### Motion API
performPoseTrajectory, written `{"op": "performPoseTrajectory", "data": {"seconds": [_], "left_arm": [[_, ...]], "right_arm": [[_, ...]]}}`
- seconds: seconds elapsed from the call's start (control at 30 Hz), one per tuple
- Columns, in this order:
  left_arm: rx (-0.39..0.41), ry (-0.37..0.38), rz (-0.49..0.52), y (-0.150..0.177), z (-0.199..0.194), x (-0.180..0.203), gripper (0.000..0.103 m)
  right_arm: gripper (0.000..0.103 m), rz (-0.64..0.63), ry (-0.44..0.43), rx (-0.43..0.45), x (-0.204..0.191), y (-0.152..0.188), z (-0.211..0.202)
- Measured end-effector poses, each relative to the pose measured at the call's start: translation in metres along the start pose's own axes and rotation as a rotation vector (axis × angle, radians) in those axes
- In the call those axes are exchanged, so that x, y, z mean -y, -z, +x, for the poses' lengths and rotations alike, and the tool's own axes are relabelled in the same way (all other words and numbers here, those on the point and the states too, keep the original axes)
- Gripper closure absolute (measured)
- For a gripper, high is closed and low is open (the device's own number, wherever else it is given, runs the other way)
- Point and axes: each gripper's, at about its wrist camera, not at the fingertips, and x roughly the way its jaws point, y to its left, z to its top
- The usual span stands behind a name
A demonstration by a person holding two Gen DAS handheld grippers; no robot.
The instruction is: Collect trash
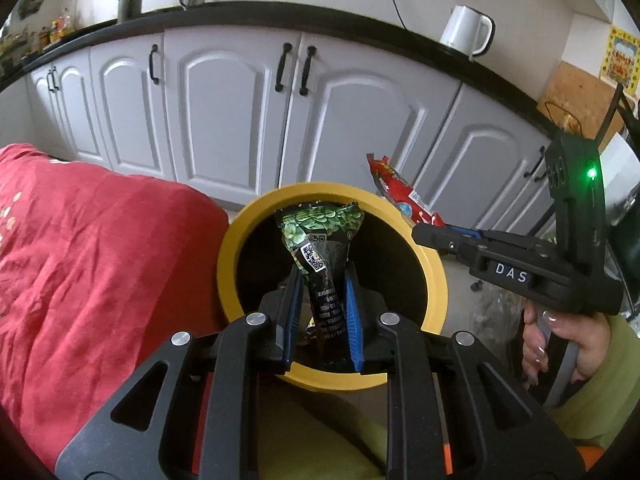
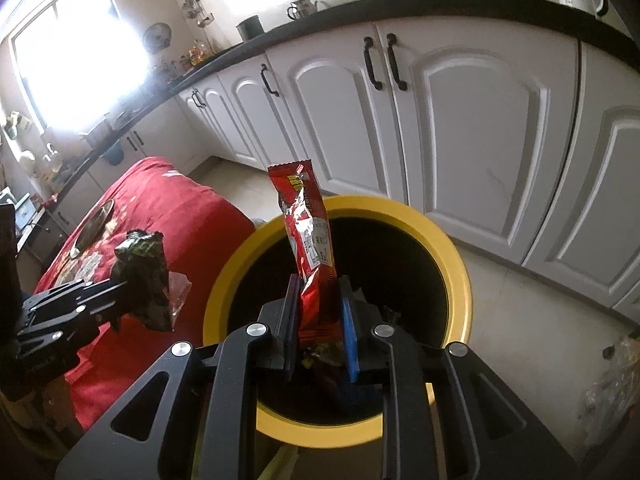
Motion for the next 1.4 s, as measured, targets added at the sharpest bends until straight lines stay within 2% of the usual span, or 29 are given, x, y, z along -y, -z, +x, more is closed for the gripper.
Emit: {"op": "performPoseTrajectory", "data": {"seconds": [0.23,0.33,0.43,0.5,0.57,0.63,0.7,0.77,0.83,0.9,1.0,1.1,1.2,1.3,1.4], "left_arm": [[-0.042,0.005,0.009,-0.003,0.022,0.001,0.085],[-0.055,0.000,0.010,-0.005,0.032,0.000,0.082],[-0.066,-0.009,0.001,-0.008,0.039,-0.004,0.059],[-0.072,-0.010,-0.012,-0.009,0.040,-0.007,0.054],[-0.079,-0.014,-0.028,-0.010,0.040,-0.012,0.039],[-0.074,-0.024,-0.051,-0.011,0.037,-0.019,0.030],[-0.069,-0.034,-0.071,-0.012,0.031,-0.025,0.021],[-0.052,-0.043,-0.094,-0.013,0.023,-0.033,0.013],[-0.035,-0.055,-0.115,-0.014,0.014,-0.041,0.011],[-0.015,-0.079,-0.144,-0.015,0.001,-0.052,0.011],[0.014,-0.113,-0.170,-0.014,-0.018,-0.064,0.011],[0.052,-0.167,-0.173,-0.009,-0.043,-0.075,0.011],[0.092,-0.211,-0.176,0.000,-0.066,-0.084,0.011],[0.117,-0.240,-0.168,0.011,-0.085,-0.088,0.011],[0.147,-0.264,-0.149,0.025,-0.102,-0.089,0.011]], "right_arm": [[0.082,0.035,0.001,-0.015,0.012,0.005,0.007],[0.070,0.062,0.004,-0.016,0.018,0.007,0.007],[0.065,0.080,0.019,-0.015,0.026,0.008,0.006],[0.065,0.089,0.027,-0.016,0.030,0.008,0.006],[0.061,0.094,0.037,-0.015,0.033,0.009,0.004],[0.054,0.093,0.051,-0.013,0.033,0.009,0.002],[0.038,0.085,0.078,-0.005,0.031,0.008,-0.001],[0.031,0.073,0.098,0.005,0.026,0.007,-0.003],[0.026,0.053,0.106,0.010,0.019,0.005,-0.005],[0.016,0.027,0.123,0.028,0.007,0.002,-0.011],[0.007,-0.010,0.135,0.063,-0.015,-0.004,-0.022],[0.006,-0.056,0.140,0.079,-0.043,-0.007,-0.029],[0.006,-0.091,0.136,0.059,-0.073,-0.006,-0.030],[0.006,-0.102,0.104,0.037,-0.102,0.001,-0.029],[0.006,-0.102,0.101,0.061,-0.127,0.011,-0.029]]}}
